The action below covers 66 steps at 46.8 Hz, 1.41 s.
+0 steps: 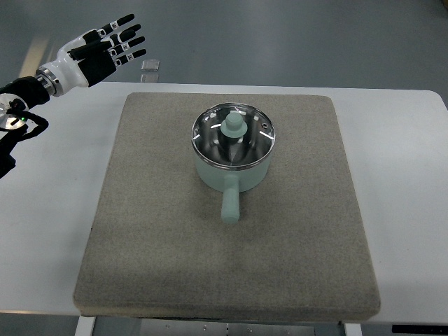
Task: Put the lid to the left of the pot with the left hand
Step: 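Raise the left hand and move it toward the saucepan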
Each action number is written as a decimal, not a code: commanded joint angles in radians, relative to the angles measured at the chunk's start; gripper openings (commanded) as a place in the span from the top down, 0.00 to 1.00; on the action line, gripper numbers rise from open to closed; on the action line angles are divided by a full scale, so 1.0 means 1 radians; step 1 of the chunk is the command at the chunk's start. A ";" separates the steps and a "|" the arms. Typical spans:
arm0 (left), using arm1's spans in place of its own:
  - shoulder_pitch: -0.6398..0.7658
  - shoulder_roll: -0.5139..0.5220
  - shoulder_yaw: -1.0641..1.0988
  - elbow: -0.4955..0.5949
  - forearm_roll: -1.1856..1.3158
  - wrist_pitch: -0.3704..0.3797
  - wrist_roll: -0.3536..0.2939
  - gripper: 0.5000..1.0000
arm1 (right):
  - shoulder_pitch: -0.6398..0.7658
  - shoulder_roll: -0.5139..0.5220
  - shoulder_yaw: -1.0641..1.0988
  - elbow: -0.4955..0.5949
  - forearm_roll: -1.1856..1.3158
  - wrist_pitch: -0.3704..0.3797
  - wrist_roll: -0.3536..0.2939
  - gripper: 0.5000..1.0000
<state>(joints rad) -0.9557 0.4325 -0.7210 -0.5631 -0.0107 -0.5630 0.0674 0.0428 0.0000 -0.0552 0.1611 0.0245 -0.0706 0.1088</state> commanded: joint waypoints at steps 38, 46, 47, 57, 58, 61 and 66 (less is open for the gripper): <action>0.005 0.002 0.012 -0.004 0.015 -0.034 -0.006 0.01 | 0.000 0.000 0.000 0.000 0.000 0.000 0.000 0.16; 0.000 0.003 0.018 -0.003 0.026 -0.048 -0.008 0.01 | 0.000 0.000 0.000 0.000 0.000 0.000 0.000 0.16; -0.002 0.003 0.018 -0.001 0.032 -0.048 -0.008 0.01 | 0.000 0.000 0.000 0.000 0.000 0.000 0.000 0.16; -0.012 0.005 0.018 0.002 0.167 -0.048 -0.009 0.01 | 0.000 0.000 0.000 0.000 0.000 0.000 0.000 0.16; -0.012 0.005 0.018 0.003 0.182 -0.048 -0.011 0.01 | 0.000 0.000 0.000 0.000 0.000 0.000 0.000 0.16; -0.012 0.005 0.018 0.006 0.222 -0.048 -0.026 0.01 | 0.000 0.000 0.000 0.000 0.000 0.000 0.000 0.16; -0.012 0.005 0.018 0.005 0.268 -0.048 -0.064 0.01 | 0.000 0.000 0.000 0.000 0.000 0.000 0.000 0.16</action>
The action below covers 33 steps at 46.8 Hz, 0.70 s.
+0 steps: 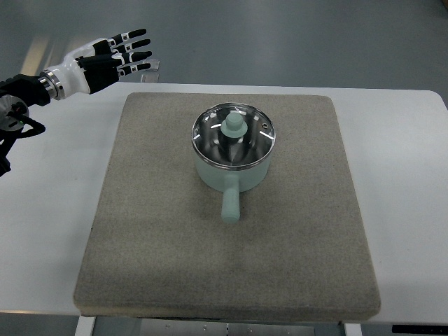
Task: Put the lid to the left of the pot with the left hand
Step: 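Raise the left hand and move it toward the saucepan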
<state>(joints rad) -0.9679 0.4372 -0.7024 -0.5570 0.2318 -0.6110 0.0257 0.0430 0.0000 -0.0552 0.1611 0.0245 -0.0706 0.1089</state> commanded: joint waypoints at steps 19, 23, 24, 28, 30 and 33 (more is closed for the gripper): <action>-0.043 0.012 0.001 -0.020 0.342 0.000 -0.148 0.01 | 0.000 0.000 0.000 0.000 0.000 0.000 0.000 0.16; -0.046 0.014 0.001 -0.035 0.406 0.000 -0.153 0.01 | 0.000 0.000 0.000 0.000 0.000 0.000 0.000 0.16; -0.046 0.014 0.001 -0.041 0.422 0.000 -0.153 0.01 | 0.000 0.000 0.000 0.000 0.000 0.000 0.000 0.16; -0.057 0.014 0.001 -0.061 0.497 0.000 -0.155 0.01 | 0.000 0.000 0.000 0.000 0.000 0.000 0.000 0.16; -0.068 0.014 0.001 -0.064 0.543 0.000 -0.155 0.01 | 0.000 0.000 0.000 0.000 0.000 0.000 0.000 0.16; -0.081 0.014 0.001 -0.072 0.609 0.000 -0.155 0.01 | 0.000 0.000 0.000 0.000 0.000 0.000 0.000 0.16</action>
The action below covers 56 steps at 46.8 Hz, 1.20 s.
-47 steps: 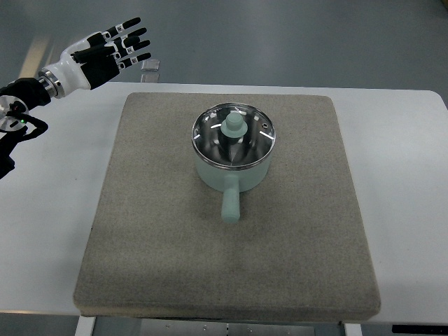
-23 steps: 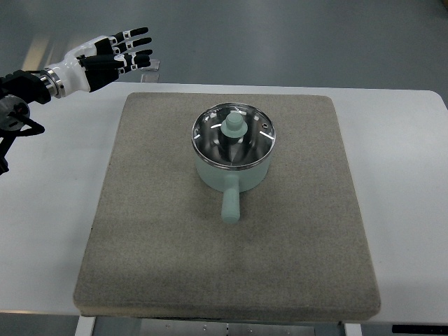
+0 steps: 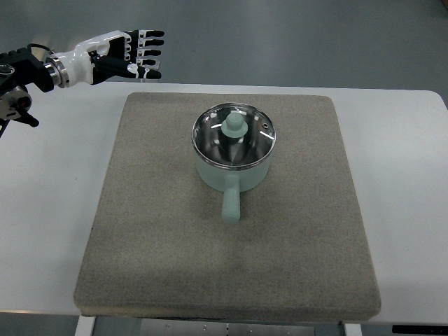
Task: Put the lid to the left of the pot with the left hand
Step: 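Raise the left hand and move it toward the saucepan, then reach the left hand over the glass lid, fingers angled down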
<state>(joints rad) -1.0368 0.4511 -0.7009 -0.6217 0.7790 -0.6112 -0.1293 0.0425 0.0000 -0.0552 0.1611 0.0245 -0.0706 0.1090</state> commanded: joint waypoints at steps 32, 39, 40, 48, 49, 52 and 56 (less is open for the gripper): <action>-0.065 0.044 0.034 -0.279 0.580 0.005 -0.135 0.01 | 0.000 0.000 0.000 0.000 0.000 0.000 0.000 0.15; -0.080 0.043 0.034 -0.340 0.700 0.005 -0.162 0.01 | 0.000 0.000 0.000 0.000 0.000 0.000 -0.002 0.16; -0.089 0.043 0.034 -0.348 0.715 0.005 -0.167 0.01 | 0.000 0.000 0.000 0.000 0.000 0.000 0.000 0.16; -0.167 0.044 0.116 -0.411 0.755 0.005 -0.181 0.01 | 0.000 0.000 0.000 0.000 0.000 0.000 0.000 0.16; -0.178 0.046 0.133 -0.417 0.755 0.005 -0.181 0.01 | 0.000 0.000 0.000 0.000 0.000 0.000 0.000 0.16; -0.210 0.044 0.178 -0.426 0.761 0.004 -0.181 0.01 | 0.000 0.000 0.000 0.000 0.000 0.000 0.000 0.15; -0.249 0.043 0.210 -0.426 0.792 0.005 -0.181 0.01 | 0.000 0.000 0.000 0.000 0.000 0.000 0.000 0.16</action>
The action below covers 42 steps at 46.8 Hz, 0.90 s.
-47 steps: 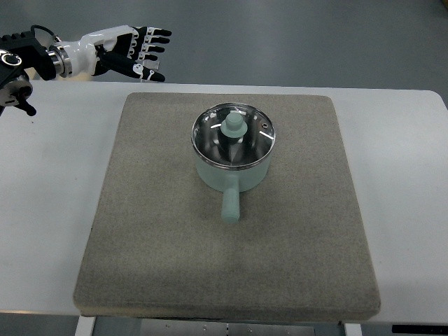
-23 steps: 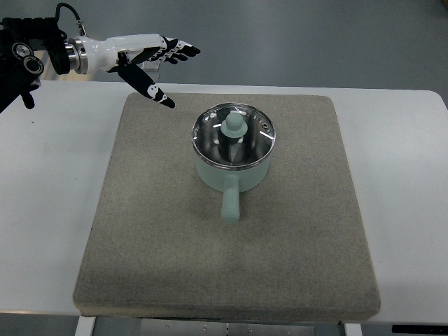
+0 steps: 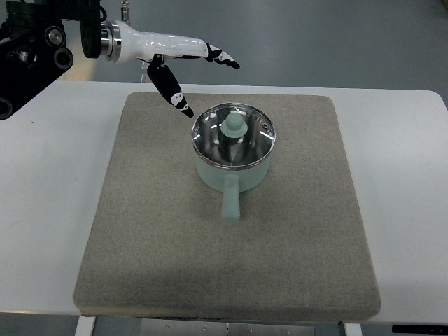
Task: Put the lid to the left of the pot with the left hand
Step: 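Reach the left hand over the glass lid, fingers angled down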
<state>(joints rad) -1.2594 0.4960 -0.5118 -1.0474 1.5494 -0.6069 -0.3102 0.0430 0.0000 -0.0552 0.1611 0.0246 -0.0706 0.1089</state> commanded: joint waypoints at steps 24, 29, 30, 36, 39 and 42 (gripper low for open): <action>-0.089 -0.079 0.136 -0.017 0.149 0.001 0.003 0.02 | 0.000 0.000 0.000 0.000 0.000 0.000 0.000 0.16; -0.109 -0.099 0.142 -0.016 0.193 -0.001 0.003 0.01 | 0.000 0.000 0.000 0.000 0.000 0.000 0.000 0.16; -0.110 -0.106 0.145 -0.016 0.198 -0.004 0.003 0.01 | -0.002 0.000 0.000 0.000 0.000 0.000 0.000 0.16; -0.124 -0.132 0.150 -0.008 0.227 -0.004 0.005 0.01 | 0.000 0.000 0.000 0.000 0.000 0.000 0.000 0.16; -0.126 -0.145 0.154 -0.006 0.247 -0.004 0.005 0.01 | 0.000 0.000 0.000 0.000 0.000 0.000 0.000 0.16; -0.127 -0.158 0.156 -0.005 0.264 -0.004 0.005 0.01 | 0.000 0.000 0.000 0.000 0.000 0.000 0.000 0.16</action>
<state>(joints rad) -1.3857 0.3505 -0.3573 -1.0544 1.7973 -0.6108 -0.3054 0.0428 0.0000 -0.0552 0.1611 0.0246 -0.0706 0.1089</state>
